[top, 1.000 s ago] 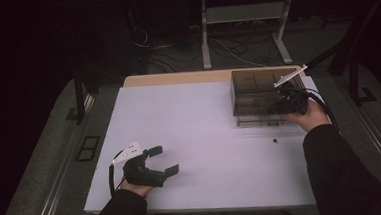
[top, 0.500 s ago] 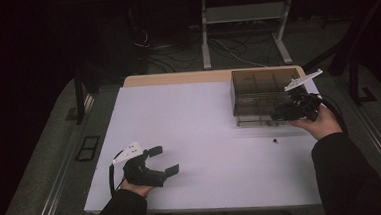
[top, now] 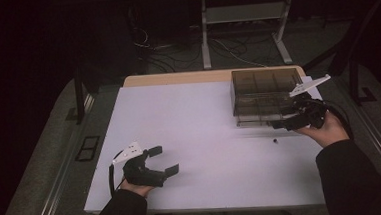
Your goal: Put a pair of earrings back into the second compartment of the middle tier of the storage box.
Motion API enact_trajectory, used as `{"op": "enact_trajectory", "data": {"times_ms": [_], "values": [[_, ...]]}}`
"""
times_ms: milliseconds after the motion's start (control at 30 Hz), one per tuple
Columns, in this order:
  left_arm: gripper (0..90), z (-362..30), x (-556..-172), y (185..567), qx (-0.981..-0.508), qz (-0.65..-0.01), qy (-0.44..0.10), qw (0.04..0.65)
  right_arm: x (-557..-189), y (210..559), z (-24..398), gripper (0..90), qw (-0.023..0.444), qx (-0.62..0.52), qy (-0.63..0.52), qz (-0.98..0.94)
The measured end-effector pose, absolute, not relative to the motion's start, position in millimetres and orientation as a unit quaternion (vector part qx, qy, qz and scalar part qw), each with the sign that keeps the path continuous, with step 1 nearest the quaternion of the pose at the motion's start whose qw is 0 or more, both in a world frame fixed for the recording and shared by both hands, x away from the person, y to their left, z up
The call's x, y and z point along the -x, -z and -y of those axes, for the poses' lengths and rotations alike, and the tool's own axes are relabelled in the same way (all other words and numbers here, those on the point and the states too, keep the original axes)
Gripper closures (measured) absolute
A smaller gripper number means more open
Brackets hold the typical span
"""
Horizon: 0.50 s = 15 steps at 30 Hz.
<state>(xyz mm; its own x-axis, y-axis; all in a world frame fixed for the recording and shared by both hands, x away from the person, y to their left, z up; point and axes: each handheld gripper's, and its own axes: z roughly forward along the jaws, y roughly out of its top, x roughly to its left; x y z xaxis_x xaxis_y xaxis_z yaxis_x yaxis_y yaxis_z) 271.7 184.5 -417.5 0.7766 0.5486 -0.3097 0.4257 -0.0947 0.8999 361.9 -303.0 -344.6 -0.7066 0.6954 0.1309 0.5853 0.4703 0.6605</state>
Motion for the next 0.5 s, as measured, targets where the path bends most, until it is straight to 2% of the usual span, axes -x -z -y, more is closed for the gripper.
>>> {"op": "enact_trajectory", "data": {"times_ms": [67, 133, 200, 300, 333, 500], "values": [[0.0, -184.5, -271.8, 417.5, -0.738, -0.330, -0.052, 0.586, -357.9, 344.9, 302.8, 19.4, 0.073, -0.374, -0.357, -0.853], [0.0, -184.6, -271.9, 417.5, -0.739, -0.330, -0.053, 0.586, -354.0, 345.6, 302.5, 17.8, 0.068, -0.373, -0.360, -0.852], [0.0, -184.4, -271.8, 417.5, -0.738, -0.330, -0.052, 0.586, -350.1, 347.7, 302.0, 9.7, 0.061, -0.372, -0.363, -0.852], [0.0, -184.5, -271.6, 417.5, -0.738, -0.330, -0.053, 0.586, -344.1, 353.1, 301.6, 7.1, 0.059, -0.371, -0.361, -0.854], [0.0, -184.5, -271.6, 417.5, -0.738, -0.330, -0.053, 0.586, -343.1, 355.0, 301.4, 0.4, 0.060, -0.374, -0.360, -0.853], [0.0, -184.5, -271.7, 417.5, -0.738, -0.330, -0.052, 0.586, -339.1, 365.8, 303.1, 0.1, 0.056, -0.386, -0.354, -0.850]]}}
